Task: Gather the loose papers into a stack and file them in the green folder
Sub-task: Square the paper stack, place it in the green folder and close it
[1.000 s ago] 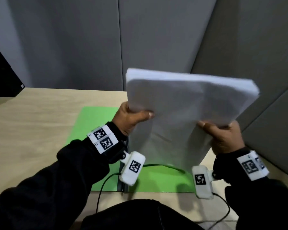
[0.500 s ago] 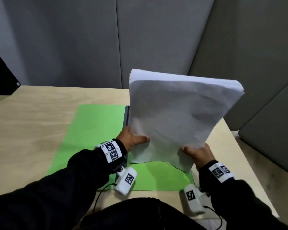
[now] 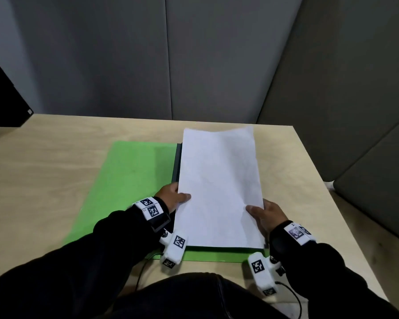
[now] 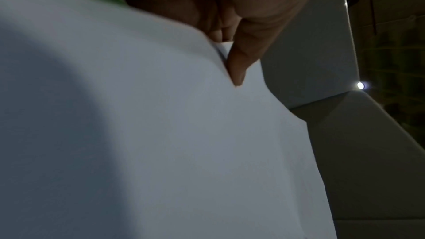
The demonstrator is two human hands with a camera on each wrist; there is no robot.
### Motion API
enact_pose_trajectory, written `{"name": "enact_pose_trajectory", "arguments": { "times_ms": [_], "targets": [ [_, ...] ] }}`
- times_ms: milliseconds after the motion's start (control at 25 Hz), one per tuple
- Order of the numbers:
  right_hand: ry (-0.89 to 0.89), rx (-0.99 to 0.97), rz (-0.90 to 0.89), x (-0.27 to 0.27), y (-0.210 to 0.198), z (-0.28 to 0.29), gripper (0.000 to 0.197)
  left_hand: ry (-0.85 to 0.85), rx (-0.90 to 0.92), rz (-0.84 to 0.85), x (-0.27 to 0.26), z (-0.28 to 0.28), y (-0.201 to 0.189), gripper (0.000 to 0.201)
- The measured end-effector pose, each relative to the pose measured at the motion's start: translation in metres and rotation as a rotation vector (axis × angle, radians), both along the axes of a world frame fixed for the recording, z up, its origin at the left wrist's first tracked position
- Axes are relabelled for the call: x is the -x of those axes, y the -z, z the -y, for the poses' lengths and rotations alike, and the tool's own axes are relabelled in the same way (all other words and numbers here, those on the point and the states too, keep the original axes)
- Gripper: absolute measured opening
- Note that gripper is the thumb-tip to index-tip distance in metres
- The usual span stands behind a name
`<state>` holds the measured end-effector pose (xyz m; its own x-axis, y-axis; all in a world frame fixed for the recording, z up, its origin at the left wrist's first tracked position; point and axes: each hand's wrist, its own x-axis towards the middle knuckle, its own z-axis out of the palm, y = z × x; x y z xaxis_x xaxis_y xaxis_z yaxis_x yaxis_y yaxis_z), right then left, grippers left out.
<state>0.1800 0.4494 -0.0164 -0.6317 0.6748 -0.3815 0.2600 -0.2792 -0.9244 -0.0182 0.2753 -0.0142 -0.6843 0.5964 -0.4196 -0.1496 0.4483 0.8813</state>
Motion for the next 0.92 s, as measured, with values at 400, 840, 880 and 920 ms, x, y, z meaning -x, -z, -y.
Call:
{"name": "enact_pose_trajectory", "arguments": {
  "times_ms": [400, 840, 880, 920],
  "targets": [
    [0.019, 0.020, 0.239, 0.007, 0.031, -0.007, 0.009, 0.047, 0.331, -0.318, -0.015, 0.008, 0.000, 0.065],
    [-0.051, -0.058, 0.326, 0.010, 0.028, -0.008, 0.007, 0.275, 0.531, -0.524, -0.022, 0.002, -0.004, 0.051],
    [-0.060, -0.072, 0.333, 0.011, 0.026, -0.007, 0.005, 0.300, 0.568, -0.536, -0.023, 0.001, -0.006, 0.052],
    [-0.071, -0.084, 0.340, 0.011, 0.024, -0.006, 0.002, 0.317, 0.600, -0.548, -0.025, 0.001, -0.008, 0.052]
  ]
}}
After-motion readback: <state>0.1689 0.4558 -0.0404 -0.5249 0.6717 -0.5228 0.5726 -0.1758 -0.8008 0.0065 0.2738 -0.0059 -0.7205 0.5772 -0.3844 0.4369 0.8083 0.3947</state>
